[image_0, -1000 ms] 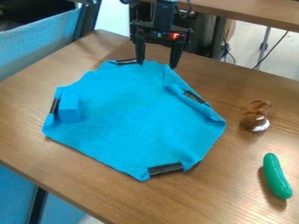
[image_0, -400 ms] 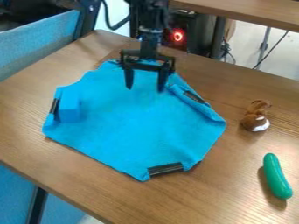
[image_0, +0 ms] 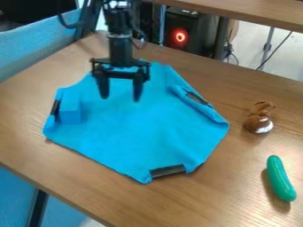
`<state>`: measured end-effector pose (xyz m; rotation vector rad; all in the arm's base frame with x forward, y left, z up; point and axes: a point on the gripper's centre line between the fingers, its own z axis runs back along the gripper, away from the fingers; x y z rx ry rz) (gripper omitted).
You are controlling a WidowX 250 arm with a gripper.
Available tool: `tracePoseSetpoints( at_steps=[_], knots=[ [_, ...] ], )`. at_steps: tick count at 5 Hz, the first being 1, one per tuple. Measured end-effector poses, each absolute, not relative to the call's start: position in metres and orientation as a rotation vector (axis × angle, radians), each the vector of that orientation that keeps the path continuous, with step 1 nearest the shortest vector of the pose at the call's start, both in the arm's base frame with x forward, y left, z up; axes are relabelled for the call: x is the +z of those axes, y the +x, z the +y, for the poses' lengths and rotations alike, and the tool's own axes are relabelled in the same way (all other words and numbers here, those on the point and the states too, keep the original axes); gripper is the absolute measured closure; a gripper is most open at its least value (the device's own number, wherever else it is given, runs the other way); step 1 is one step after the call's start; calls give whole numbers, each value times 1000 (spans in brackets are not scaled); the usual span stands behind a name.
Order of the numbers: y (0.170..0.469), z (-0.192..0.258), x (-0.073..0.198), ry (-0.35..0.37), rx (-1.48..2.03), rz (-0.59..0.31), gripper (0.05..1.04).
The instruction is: Pick the blue figure on the left edge of the cloth
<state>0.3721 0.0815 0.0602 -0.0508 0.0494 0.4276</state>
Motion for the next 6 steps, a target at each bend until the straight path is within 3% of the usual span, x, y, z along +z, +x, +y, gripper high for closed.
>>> tracePoseSetpoints(
  at_steps=[2,6],
  knots=[
    [333,97,66,-62,337,25,83],
    [324,99,67,-67,313,46,84]
  ],
)
